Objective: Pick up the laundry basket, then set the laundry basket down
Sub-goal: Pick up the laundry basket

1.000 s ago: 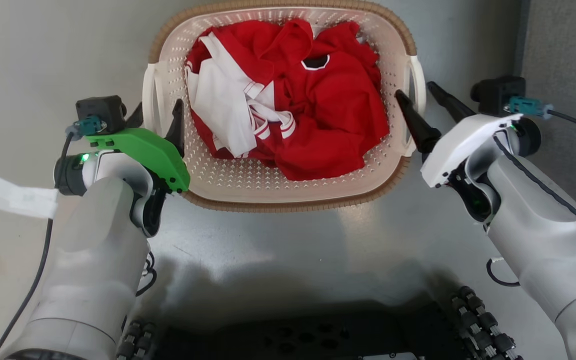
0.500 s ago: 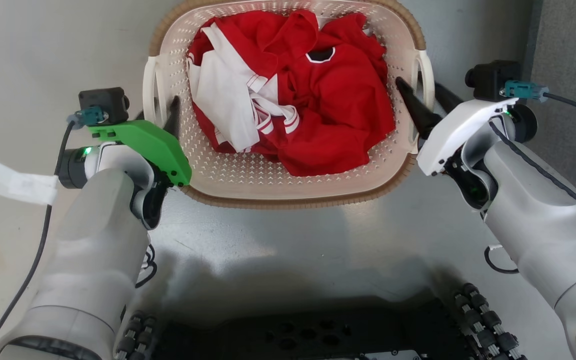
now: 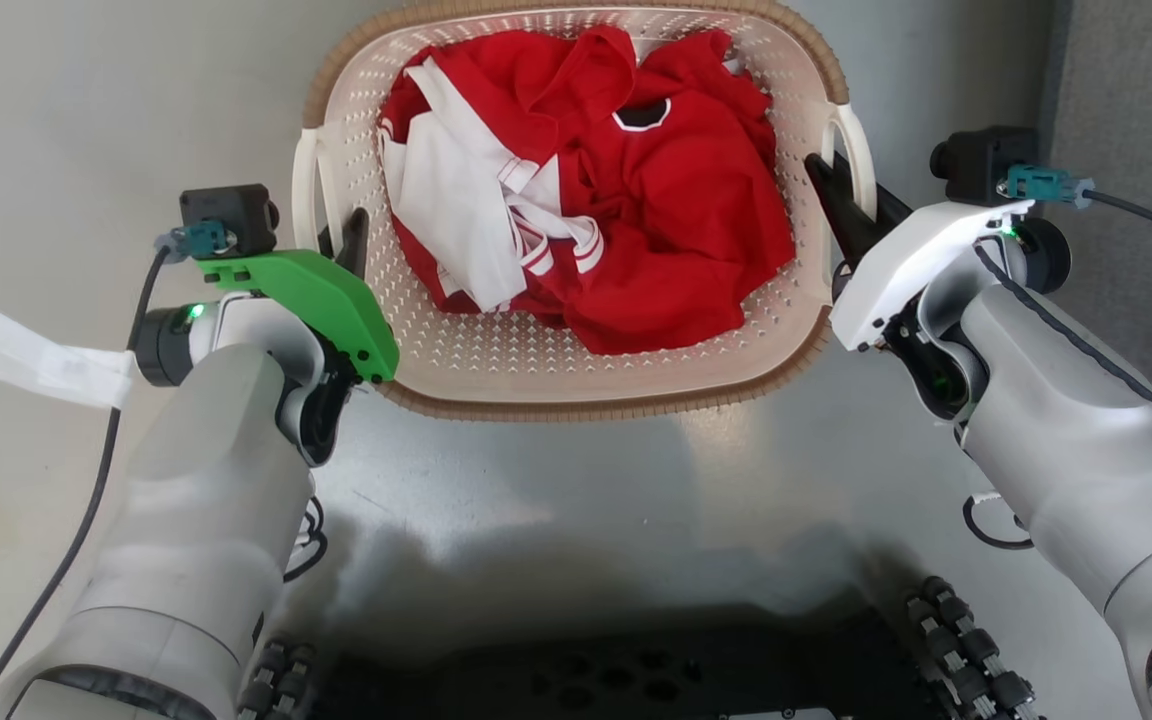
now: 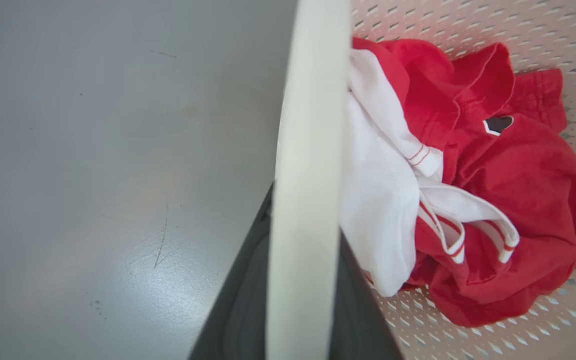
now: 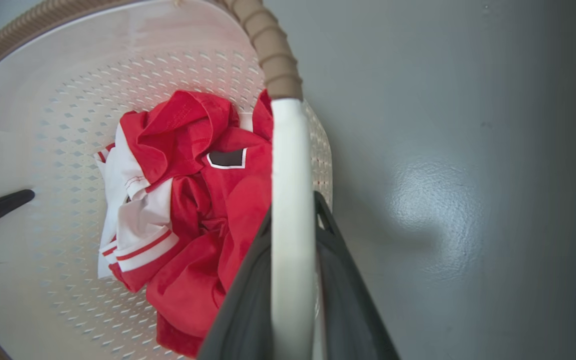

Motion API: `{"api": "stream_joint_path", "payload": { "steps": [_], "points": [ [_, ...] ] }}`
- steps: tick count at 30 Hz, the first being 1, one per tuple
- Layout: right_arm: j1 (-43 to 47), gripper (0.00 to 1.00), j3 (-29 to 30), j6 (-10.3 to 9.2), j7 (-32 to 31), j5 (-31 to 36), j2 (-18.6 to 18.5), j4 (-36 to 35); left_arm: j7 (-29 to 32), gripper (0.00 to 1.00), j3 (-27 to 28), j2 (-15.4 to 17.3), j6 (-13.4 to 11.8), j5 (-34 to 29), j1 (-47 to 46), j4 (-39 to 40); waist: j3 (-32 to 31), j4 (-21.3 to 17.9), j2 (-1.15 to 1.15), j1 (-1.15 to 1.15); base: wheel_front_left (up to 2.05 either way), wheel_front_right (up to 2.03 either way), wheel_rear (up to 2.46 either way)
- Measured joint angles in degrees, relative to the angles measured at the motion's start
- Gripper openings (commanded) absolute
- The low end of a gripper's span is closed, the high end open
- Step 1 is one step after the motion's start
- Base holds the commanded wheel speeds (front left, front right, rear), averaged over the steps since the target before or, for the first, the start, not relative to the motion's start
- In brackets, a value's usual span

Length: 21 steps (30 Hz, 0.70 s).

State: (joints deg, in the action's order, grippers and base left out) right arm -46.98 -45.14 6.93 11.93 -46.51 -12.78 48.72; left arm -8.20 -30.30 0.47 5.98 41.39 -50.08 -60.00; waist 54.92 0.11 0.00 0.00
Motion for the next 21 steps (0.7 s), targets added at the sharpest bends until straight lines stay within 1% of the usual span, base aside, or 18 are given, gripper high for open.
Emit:
{"api": "stream_joint_path", "payload": {
  "steps": [6, 10, 14, 21],
  "points": [
    [0.02, 0.00, -1.03, -0.02, 0.22, -2.33, 0.51, 1.21, 0.22, 0.00, -1.62, -0.05, 0.05, 0.80, 0.07, -1.47, -2.40, -0.20, 0.00, 0.00, 0.00, 0.00, 0.00],
    [0.49, 0.00, -2.01, -0.02, 0.21, -3.63, 1.09, 2.19, 2.00, 0.00, -2.78, -0.05, 0.42, 1.55, 0.36, -2.99, -4.46, -0.43, 0.00, 0.00, 0.00, 0.00, 0.00],
    [0.96, 0.00, -2.61, 0.01, -0.04, -5.50, 1.75, 3.87, 3.70, 0.00, -3.61, -0.09, 0.55, 3.67, 1.47, -3.97, -6.94, -0.67, 0.00, 0.00, 0.00, 0.00, 0.00],
    [2.39, 0.00, -3.16, 0.04, -2.36, -8.29, 2.61, 6.08, 6.50, 0.00, -5.17, -0.11, 0.57, 4.90, 3.14, -4.53, -11.88, -1.20, 0.00, 0.00, 0.00, 0.00, 0.00]
  ]
}}
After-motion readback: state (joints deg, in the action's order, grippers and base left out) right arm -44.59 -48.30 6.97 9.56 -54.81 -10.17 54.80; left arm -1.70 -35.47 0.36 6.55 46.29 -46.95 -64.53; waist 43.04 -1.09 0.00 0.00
